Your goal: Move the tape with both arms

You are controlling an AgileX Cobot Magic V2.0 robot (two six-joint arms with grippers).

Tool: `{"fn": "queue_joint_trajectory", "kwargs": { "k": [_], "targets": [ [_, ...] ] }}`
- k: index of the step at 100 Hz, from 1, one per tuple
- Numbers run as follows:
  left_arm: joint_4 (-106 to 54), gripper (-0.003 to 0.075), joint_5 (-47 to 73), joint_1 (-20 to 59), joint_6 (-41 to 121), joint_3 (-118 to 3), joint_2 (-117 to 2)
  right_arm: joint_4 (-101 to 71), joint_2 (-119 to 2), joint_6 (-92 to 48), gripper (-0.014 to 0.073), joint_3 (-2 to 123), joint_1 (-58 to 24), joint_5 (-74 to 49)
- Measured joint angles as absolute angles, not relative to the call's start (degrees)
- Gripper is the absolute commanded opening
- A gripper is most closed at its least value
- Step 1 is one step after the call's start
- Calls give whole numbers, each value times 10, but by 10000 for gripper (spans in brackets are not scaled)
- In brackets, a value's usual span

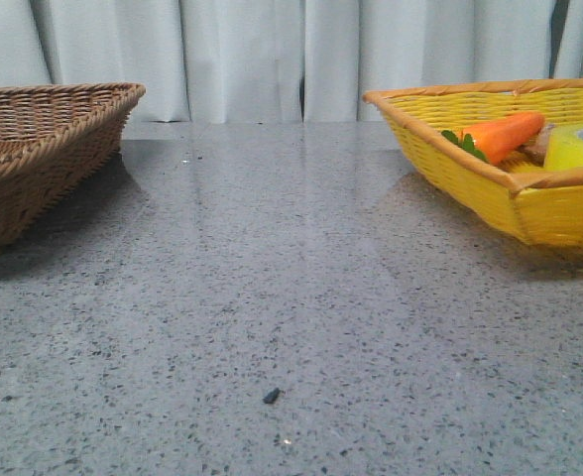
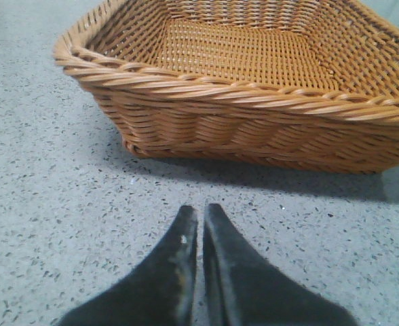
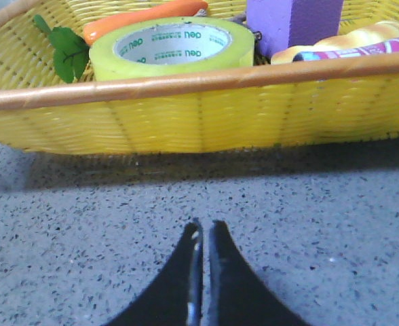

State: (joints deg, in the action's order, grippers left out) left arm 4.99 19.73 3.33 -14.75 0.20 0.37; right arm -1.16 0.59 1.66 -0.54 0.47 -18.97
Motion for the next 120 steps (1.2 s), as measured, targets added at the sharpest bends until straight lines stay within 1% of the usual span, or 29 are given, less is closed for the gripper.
{"fn": "queue_joint_trajectory", "kwargs": {
  "k": [74,87,100,109,120],
  "targets": [
    [50,-21,197,33,-148,2,4,-12,6,17,-74,-5,5,-181],
    [22,-21,175,33,-148,2,4,-13,6,17,-74,-5,5,-130],
    [-94,-21,94,33,-148,2,4,-53,6,17,-74,-5,5,-6],
    [-177,-21,29,33,-148,2,4,-128,6,17,-74,-5,5,60],
    [-241,-21,-36,33,-150,2,4,-266,6,17,-74,-5,5,91]
  ]
}}
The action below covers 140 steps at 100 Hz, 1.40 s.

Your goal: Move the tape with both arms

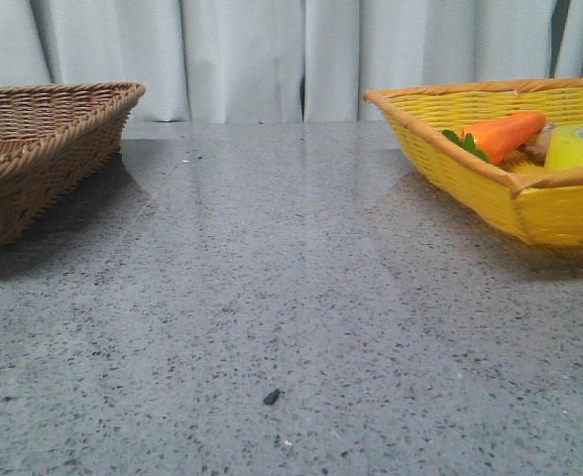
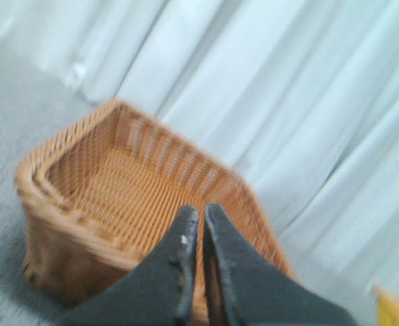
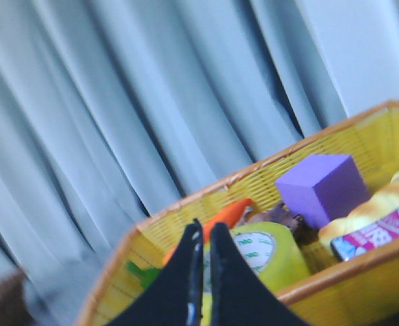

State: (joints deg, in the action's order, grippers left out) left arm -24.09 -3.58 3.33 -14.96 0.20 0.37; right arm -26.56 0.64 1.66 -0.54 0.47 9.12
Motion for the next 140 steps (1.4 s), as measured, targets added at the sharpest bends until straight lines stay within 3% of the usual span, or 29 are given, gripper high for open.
{"fn": "queue_joint_trajectory", "kwargs": {
  "k": [10,24,34,41,51,60,65,99,116,140],
  "targets": [
    [-267,-20,-60,33,-150,-2,4,-329,6,18,-71,-4,5,100],
    [-200,-14,10,33,-150,-47,-14,-350,5,18,-42,40,5,95],
    [-131,76,67,33,-148,-104,-66,-342,-32,8,-22,106,5,57],
    [-102,202,101,33,-148,-145,-109,-317,-82,0,53,162,5,-9],
    [-84,368,151,33,-138,-203,-174,-280,-177,0,251,248,5,-119],
    [-79,387,199,33,-110,-254,-229,-253,-276,-7,416,342,5,-224],
    [-77,384,217,40,-94,-278,-250,-243,-337,-20,463,401,5,-283],
    [-76,384,249,123,-62,-340,-284,-187,-672,-42,465,741,5,-672],
    [-82,384,254,134,-61,-340,-284,-161,-792,-42,465,802,5,-703],
    [-94,384,254,135,-61,-340,-284,-160,-872,-42,465,805,-6,-708]
  ]
}}
